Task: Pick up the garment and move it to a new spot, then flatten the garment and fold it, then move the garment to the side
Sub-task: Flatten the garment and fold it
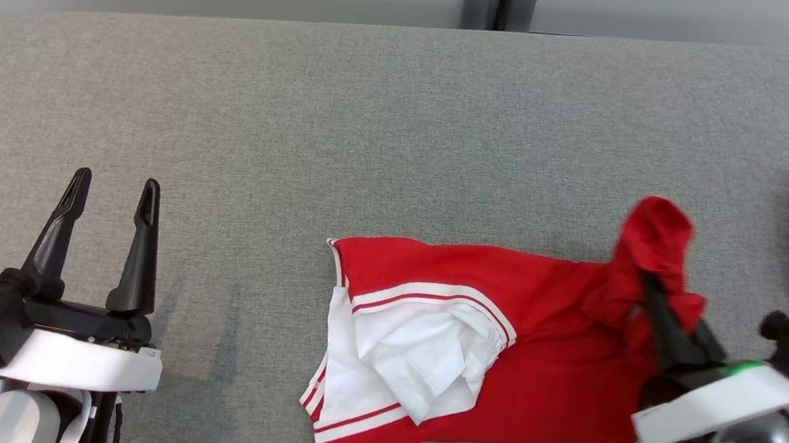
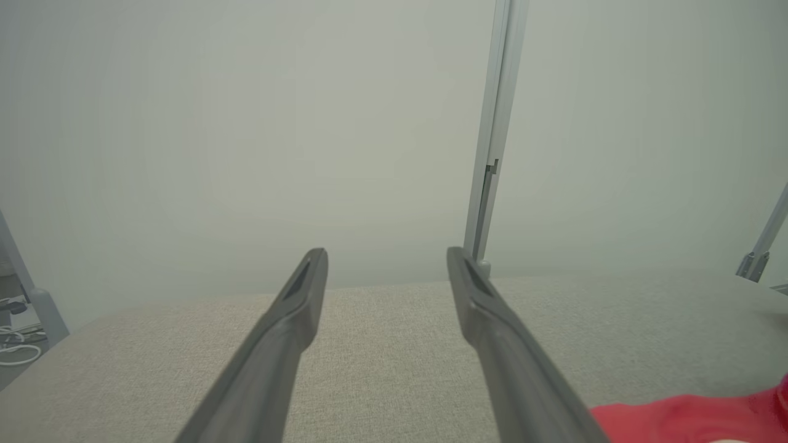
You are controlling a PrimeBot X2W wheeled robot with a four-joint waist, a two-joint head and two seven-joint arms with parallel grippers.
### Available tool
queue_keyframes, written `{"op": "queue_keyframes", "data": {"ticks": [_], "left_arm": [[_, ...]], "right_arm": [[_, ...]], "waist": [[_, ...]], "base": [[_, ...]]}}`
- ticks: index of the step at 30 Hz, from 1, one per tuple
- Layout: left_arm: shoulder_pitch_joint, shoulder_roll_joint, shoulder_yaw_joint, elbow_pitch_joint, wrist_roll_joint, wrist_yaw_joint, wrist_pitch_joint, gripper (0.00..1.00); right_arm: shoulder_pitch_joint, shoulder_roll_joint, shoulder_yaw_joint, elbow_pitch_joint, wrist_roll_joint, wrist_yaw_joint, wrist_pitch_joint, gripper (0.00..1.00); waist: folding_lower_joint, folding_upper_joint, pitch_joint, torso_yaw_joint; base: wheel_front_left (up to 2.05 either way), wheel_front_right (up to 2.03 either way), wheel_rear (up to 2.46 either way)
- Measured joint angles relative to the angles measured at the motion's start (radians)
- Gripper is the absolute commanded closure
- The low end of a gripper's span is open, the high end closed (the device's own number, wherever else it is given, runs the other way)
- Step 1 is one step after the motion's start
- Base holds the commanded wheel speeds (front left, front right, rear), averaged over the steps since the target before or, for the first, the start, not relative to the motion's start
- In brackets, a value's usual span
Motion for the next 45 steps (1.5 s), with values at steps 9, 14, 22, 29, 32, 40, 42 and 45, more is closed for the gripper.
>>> {"op": "queue_keyframes", "data": {"ticks": [9,14,22,29,32,40,42,45], "left_arm": [[-0.001,-0.007,-0.02,-0.001,0.002,0.007,0.009,0.0],[-0.001,-0.013,-0.03,0.0,0.005,0.008,0.009,0.0],[-0.002,-0.015,-0.044,0.011,0.019,0.018,0.006,0.0],[-0.002,-0.016,-0.047,0.01,0.019,0.025,0.003,0.0],[-0.003,-0.015,-0.048,0.008,0.02,0.026,0.003,0.0],[-0.017,-0.014,-0.049,0.007,0.02,0.031,0.001,0.0],[-0.017,-0.014,-0.049,0.007,0.02,0.031,0.0,0.0],[-0.016,-0.013,-0.048,0.008,0.02,0.034,-0.001,0.0]], "right_arm": [[-0.053,0.068,0.235,-0.038,0.079,0.0,0.053,1.0],[-0.08,0.083,0.324,0.019,0.12,0.0,0.017,1.0],[-0.137,0.092,0.469,0.174,0.233,0.0,-0.112,1.0],[-0.203,0.091,0.546,0.303,0.256,0.0,-0.187,1.0],[-0.232,0.091,0.563,0.338,0.249,0.0,-0.211,0.65],[-0.309,0.092,0.587,0.319,0.152,0.0,-0.274,0.0],[-0.314,0.091,0.573,0.288,0.121,0.0,-0.278,0.0],[-0.315,0.093,0.515,0.236,0.054,0.0,-0.278,0.0]], "waist": [[0.0,0.0,-0.003,0.042],[0.0001,0.0,0.0,0.067],[0.0,0.0,0.01,0.109],[0.0,0.0,0.024,0.116],[0.0,0.0,0.032,0.114],[0.0,0.0,0.046,0.103],[0.0,0.0,0.045,0.099],[0.0,0.0,0.043,0.092]], "base": [[0.0,0.0,0.0],[0.0,0.0,0.0],[0.0,0.0,0.0],[0.0,0.0,0.0],[0.0,0.0,0.0],[0.0,0.0,0.0],[0.0,0.0,0.0],[0.0,0.0,0.0]]}}
